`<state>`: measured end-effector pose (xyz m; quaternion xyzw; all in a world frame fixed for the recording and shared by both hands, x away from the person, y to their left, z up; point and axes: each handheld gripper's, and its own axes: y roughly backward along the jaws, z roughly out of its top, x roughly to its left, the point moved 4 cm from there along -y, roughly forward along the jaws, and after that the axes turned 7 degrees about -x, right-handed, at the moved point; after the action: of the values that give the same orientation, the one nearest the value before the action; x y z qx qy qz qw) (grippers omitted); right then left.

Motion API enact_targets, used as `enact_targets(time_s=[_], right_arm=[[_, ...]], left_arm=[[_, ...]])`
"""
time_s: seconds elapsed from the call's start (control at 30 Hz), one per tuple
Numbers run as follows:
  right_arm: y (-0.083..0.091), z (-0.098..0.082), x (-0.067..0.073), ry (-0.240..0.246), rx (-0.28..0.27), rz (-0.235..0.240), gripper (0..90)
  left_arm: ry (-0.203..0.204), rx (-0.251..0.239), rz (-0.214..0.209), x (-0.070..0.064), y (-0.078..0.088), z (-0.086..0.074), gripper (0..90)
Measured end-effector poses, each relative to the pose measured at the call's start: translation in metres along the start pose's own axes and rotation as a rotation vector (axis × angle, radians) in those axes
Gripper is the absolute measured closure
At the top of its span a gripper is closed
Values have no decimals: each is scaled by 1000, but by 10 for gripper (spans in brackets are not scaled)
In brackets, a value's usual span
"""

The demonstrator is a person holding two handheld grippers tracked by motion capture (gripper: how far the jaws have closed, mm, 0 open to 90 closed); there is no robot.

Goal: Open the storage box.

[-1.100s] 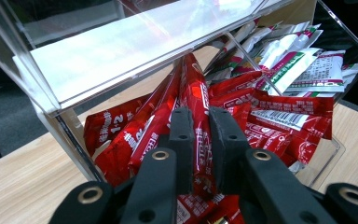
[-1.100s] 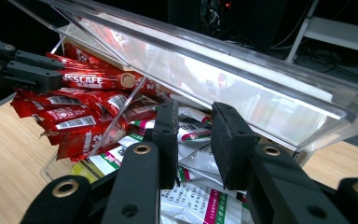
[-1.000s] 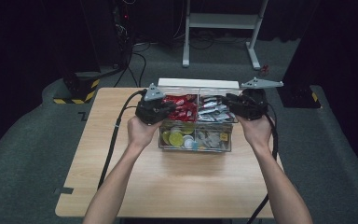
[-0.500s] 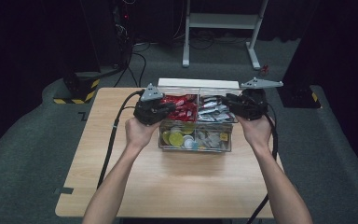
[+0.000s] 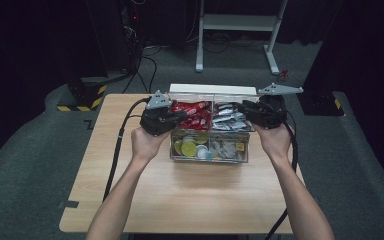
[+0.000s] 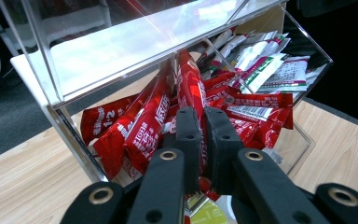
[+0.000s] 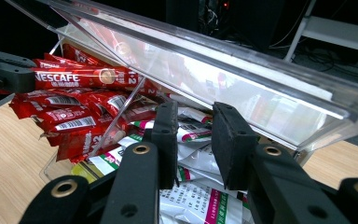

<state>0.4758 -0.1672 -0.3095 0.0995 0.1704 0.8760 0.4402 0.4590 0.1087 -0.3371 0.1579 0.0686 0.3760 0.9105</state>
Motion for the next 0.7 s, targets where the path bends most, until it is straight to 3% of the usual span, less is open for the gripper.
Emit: enact_targets(time_s=[0.7], right_arm=[[0, 0, 0, 5, 1, 2, 709]], left_arm=[[-12, -9, -16, -4, 16, 3, 857]])
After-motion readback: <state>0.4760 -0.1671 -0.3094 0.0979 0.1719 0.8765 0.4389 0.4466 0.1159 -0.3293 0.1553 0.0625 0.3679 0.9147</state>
